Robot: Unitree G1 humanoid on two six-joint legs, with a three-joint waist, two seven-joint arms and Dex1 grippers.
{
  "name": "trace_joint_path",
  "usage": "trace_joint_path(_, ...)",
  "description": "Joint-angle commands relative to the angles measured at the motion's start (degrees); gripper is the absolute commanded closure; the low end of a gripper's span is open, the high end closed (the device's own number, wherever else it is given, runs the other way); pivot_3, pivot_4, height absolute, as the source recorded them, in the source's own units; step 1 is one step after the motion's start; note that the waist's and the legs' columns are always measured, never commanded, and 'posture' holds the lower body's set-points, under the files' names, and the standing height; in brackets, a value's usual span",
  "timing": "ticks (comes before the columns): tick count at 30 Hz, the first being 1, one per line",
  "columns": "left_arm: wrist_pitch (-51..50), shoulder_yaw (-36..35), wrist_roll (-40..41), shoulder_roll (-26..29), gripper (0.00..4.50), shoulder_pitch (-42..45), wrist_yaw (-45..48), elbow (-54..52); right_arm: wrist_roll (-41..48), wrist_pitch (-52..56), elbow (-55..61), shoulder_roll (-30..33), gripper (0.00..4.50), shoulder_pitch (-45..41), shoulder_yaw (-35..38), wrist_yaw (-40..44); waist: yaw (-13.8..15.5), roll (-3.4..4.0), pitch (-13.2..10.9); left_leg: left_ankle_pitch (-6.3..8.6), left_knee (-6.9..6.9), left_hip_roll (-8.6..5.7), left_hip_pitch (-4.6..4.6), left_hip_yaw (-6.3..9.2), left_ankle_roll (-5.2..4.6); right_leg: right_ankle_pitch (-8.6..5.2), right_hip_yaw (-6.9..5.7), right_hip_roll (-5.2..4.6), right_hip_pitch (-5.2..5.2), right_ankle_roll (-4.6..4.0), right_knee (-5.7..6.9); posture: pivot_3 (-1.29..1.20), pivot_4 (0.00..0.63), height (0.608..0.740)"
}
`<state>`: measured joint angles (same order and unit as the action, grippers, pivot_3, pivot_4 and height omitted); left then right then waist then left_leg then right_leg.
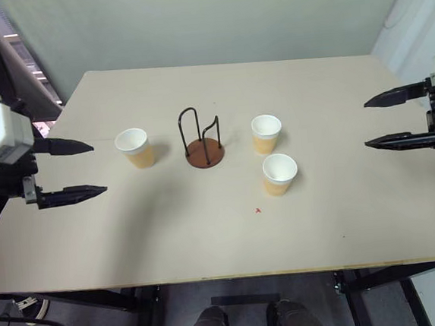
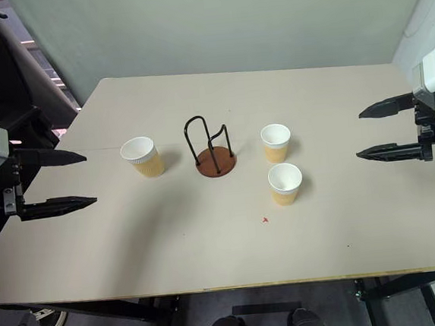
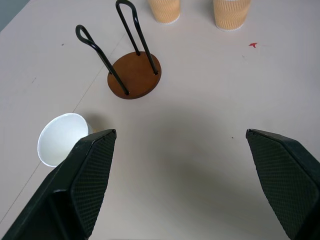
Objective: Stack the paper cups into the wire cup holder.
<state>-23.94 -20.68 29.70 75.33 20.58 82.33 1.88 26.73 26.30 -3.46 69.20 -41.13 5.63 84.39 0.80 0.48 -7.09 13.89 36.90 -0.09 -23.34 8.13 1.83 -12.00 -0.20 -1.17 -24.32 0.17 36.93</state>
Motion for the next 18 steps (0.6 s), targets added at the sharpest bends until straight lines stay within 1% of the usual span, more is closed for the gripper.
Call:
trace_joint_path(1,0.9,0.3,-0.1,0.2,0.04,2.2,-0.1,0.3,0.8,0.6,2.2,1.1,0.4,0.0,2.3,-0.4,0.0,0.0,0.0,0.0,0.0,0.0,0.0,0.0,0.0,0.0,0.0,0.0,0.0,0.0,0.0,0.0,0.15,0.74)
trace_joint_path(6,2.8,3.7,-1.3,-1.1,0.04,6.7,-1.3,2.3,1.4,1.8,3.6,1.6,0.4,0.8,3.4,-0.6,0.1,0.0,0.0,0.0,0.0,0.0,-0.01,0.0,0.01,0.0,0.0,0.0,-0.01,0.0,-0.01,0.0,0.15,0.74)
trace_joint_path(9,3.5,7.6,-2.4,-4.2,0.04,11.0,-2.3,3.6,2.2,3.0,5.2,1.8,0.4,1.4,4.4,-1.4,0.2,0.0,0.0,0.0,0.0,0.0,-0.01,0.0,0.01,0.0,0.01,0.0,-0.01,0.0,-0.01,0.0,0.15,0.74)
trace_joint_path(12,3.8,13.0,-4.4,-9.1,0.04,17.6,-3.2,4.8,2.9,4.1,7.1,1.8,0.4,2.5,5.6,-2.5,0.7,0.0,0.0,-0.01,0.03,-0.02,-0.02,0.0,0.02,0.01,0.02,0.0,0.01,0.02,0.0,0.0,0.15,0.74)
trace_joint_path(14,6.2,16.6,-8.4,-13.1,0.04,23.5,-5.6,8.8,3.5,5.1,8.7,1.8,0.4,3.7,7.1,-3.6,0.9,-0.01,0.0,-0.01,0.1,-0.01,-0.05,0.01,0.02,0.07,0.02,0.0,0.0,0.12,-0.02,0.0,0.15,0.74)
trace_joint_path(16,10.6,21.1,-16.5,-19.9,0.04,30.8,-14.9,16.7,4.1,6.2,10.6,2.0,0.4,6.1,9.9,-4.9,1.2,-0.04,0.0,-0.01,0.16,-0.02,-0.09,0.0,0.01,0.12,0.02,0.0,-0.02,0.17,-0.02,0.0,0.15,0.74)
trace_joint_path(18,14.1,23.7,-21.5,-24.0,0.04,34.5,-19.9,22.8,4.8,7.3,12.3,2.3,0.4,8.4,12.2,-6.0,1.5,-0.02,0.0,-0.06,0.24,-0.05,-0.07,0.02,-0.05,0.18,0.03,-0.02,0.07,0.24,-0.08,0.0,0.15,0.74)
